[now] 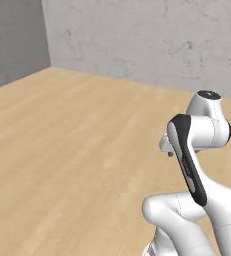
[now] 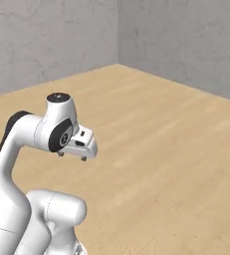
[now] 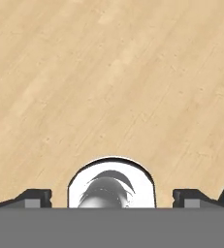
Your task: Navigate to the toaster.
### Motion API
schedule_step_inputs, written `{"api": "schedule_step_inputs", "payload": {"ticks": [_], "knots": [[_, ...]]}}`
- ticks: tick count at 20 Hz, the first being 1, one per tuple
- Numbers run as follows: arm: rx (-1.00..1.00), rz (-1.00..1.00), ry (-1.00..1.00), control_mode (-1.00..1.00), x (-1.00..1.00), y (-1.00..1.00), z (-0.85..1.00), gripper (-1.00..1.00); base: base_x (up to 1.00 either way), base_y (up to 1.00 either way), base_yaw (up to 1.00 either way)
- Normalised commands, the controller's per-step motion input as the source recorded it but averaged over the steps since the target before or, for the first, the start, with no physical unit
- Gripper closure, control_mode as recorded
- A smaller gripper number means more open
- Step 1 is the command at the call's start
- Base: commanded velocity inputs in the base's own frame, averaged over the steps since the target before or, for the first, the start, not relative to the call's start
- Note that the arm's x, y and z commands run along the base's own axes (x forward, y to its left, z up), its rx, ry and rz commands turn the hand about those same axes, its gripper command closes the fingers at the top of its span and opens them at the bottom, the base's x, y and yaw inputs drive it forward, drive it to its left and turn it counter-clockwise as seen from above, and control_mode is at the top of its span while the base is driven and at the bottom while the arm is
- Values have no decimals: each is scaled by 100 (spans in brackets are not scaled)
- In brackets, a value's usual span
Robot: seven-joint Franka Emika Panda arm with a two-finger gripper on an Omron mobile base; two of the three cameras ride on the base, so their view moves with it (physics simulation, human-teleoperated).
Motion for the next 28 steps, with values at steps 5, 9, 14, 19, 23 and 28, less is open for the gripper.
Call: {"api": "schedule_step_inputs", "payload": {"ticks": [5, 9, 14, 19, 23, 28], "knots": [[0, 0, 0, 100, 0, 0, 0, -100, 29, 18, 97], [0, 0, 0, 100, 0, 0, 0, -100, 45, 5, 97], [0, 0, 0, 100, 0, 0, 0, -100, 75, -1, 96], [0, 0, 0, 100, 0, 0, 0, -100, 94, -12, 90], [0, 0, 0, 100, 0, 0, 0, -100, 100, -27, 82], [0, 0, 0, 100, 0, 0, 0, -100, 99, -69, 61]]}}
